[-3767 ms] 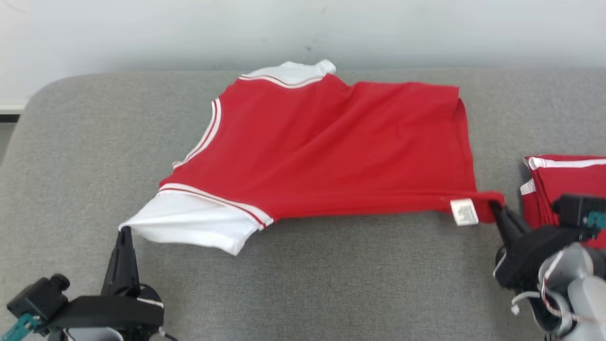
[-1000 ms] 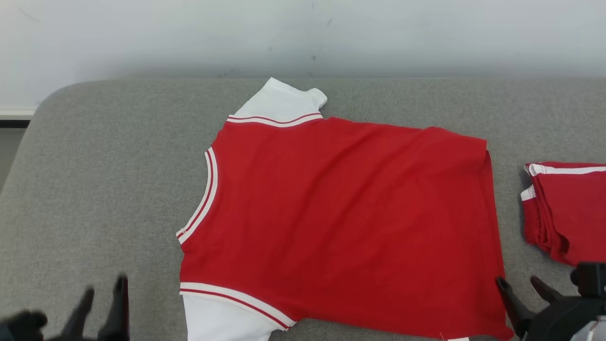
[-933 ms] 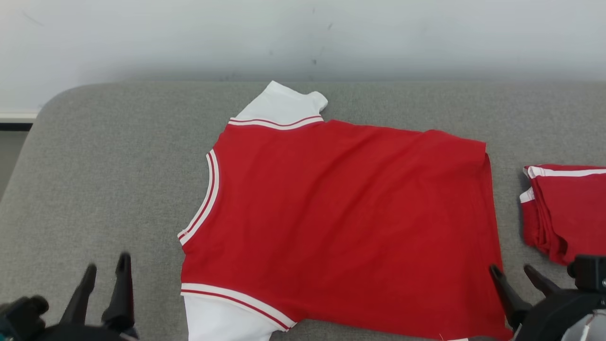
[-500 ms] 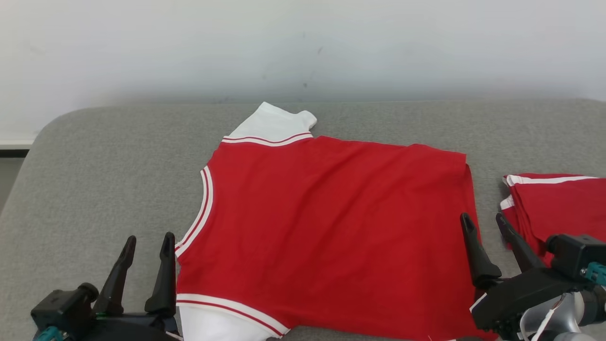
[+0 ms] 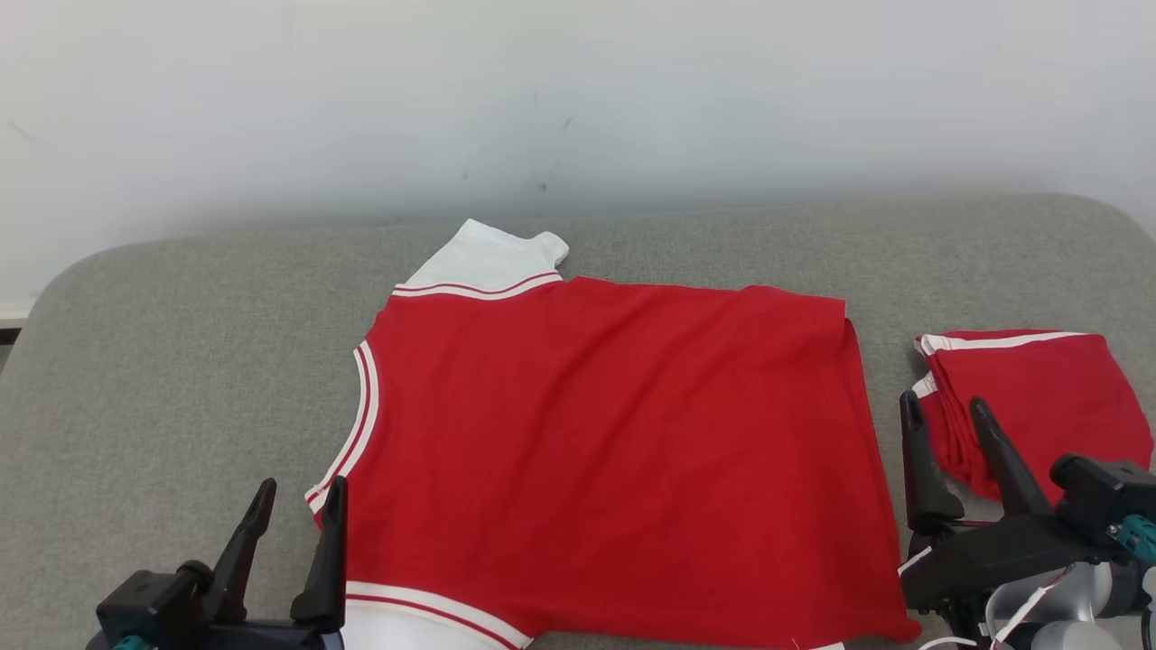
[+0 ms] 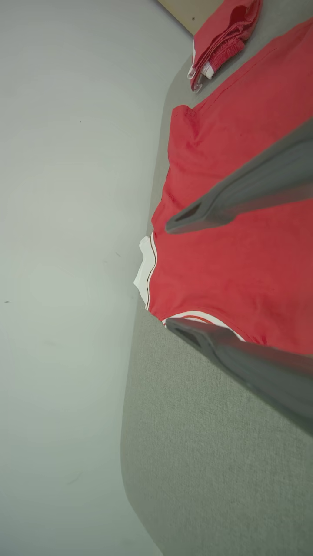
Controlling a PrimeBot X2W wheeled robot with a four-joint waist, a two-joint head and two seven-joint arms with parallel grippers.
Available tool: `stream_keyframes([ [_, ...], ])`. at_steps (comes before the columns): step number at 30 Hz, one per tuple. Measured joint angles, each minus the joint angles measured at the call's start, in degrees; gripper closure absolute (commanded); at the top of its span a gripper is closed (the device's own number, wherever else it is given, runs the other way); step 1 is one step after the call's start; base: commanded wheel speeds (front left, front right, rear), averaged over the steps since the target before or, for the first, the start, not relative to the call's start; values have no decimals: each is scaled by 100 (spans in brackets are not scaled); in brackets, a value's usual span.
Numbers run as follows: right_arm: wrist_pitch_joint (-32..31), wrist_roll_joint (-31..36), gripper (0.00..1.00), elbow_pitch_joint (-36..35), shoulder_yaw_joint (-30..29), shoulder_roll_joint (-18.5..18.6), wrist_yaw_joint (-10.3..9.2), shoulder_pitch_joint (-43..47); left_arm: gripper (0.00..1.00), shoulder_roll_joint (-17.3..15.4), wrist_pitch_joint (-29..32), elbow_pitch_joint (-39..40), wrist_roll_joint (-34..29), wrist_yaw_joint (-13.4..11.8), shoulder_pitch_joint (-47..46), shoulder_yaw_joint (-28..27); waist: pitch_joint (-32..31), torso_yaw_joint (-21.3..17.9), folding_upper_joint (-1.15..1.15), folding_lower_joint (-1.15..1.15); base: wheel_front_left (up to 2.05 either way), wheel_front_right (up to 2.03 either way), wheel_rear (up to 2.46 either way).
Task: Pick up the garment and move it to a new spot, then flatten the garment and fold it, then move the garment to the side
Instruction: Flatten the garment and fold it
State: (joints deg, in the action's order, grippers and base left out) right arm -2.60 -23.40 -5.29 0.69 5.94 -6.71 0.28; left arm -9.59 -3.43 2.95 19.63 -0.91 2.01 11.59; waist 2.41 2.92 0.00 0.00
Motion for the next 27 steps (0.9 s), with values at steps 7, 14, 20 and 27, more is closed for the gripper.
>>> stream_keyframes([
  [7, 326, 5, 0, 141, -23, -1, 77, 5, 0, -5, -77, -62, 1, 49, 8, -12, -86, -34, 0, 0, 0, 0, 0],
  [14, 602, 27, 0, 270, 45, -5, 202, 12, 0, 4, 434, -587, 299, -65, 297, -136, -107, -10, 0, 0, 0, 0, 0],
  [20, 720, 30, 0, 311, 55, 7, 269, 54, 0, 2, 1236, -1091, 768, -211, 845, -320, -84, 35, 0, 0, 0, 0, 0],
  [27, 775, 49, 0, 408, 140, 23, 326, 42, 0, 83, 1915, -1179, 1189, -175, 832, -276, 7, 111, 0, 0, 0, 0, 0],
])
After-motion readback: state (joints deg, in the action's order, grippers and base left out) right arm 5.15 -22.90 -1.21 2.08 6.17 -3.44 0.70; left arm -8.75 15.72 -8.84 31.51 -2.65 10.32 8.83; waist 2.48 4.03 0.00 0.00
